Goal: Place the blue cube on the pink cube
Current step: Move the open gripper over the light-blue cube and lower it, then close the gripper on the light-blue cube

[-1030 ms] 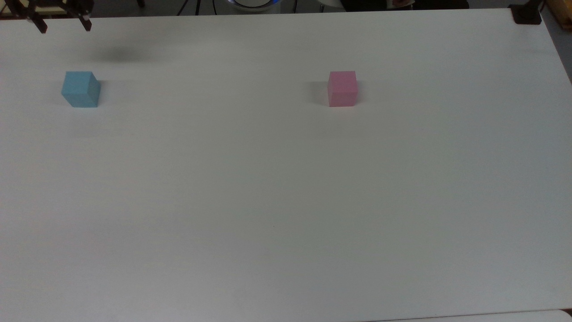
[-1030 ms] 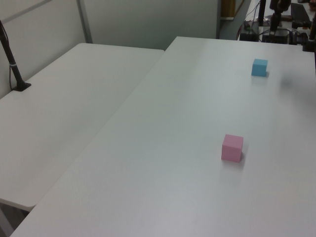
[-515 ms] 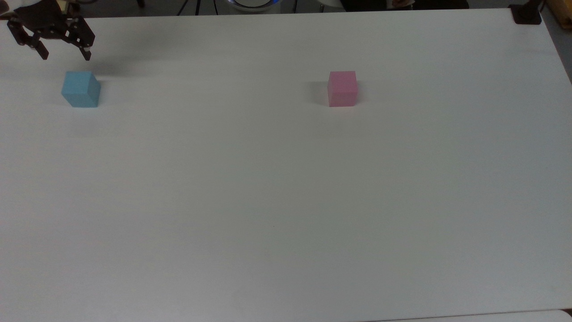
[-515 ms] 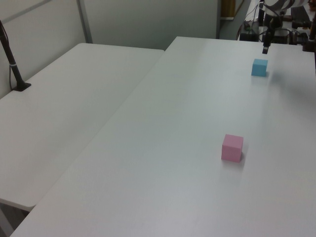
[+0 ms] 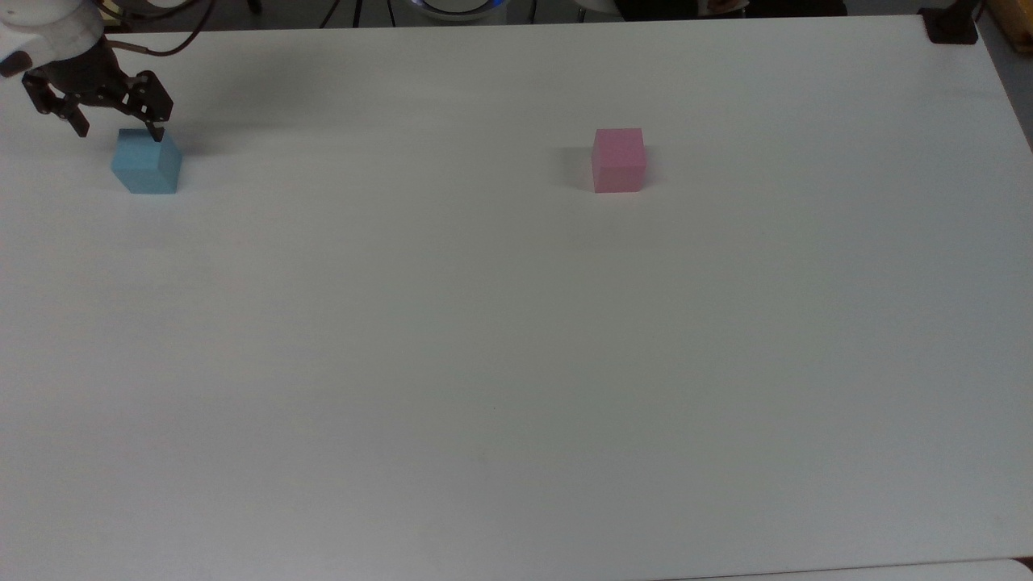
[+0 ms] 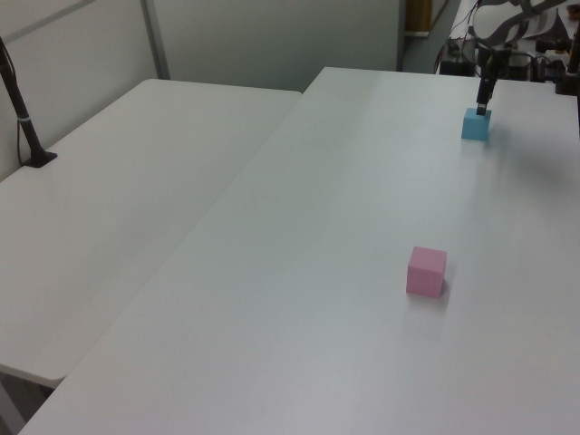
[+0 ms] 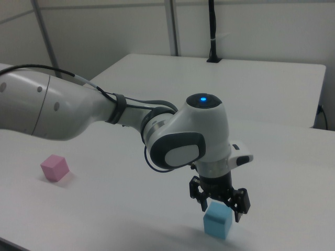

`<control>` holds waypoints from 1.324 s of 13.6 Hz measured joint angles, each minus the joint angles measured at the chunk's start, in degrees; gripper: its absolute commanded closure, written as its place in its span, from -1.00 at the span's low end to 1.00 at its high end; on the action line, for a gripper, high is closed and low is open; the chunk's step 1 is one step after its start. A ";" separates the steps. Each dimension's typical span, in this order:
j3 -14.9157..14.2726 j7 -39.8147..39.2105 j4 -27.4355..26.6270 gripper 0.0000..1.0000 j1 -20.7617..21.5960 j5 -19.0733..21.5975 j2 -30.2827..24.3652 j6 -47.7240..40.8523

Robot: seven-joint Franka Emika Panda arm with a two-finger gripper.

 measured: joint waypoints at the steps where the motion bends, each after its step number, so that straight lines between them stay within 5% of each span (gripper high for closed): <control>1: 0.09 0.00 0.00 -1.00 -0.02 0.01 0.37 0.02; 6: 1.84 0.00 -0.19 -0.98 -0.56 0.02 1.68 0.34; 9: 3.24 0.01 -0.26 0.01 -1.12 0.03 2.69 1.52; 10: 3.42 0.01 -0.26 0.11 -1.20 0.03 2.91 1.70; 18: 3.62 0.22 1.15 0.16 -1.29 0.70 0.87 -2.80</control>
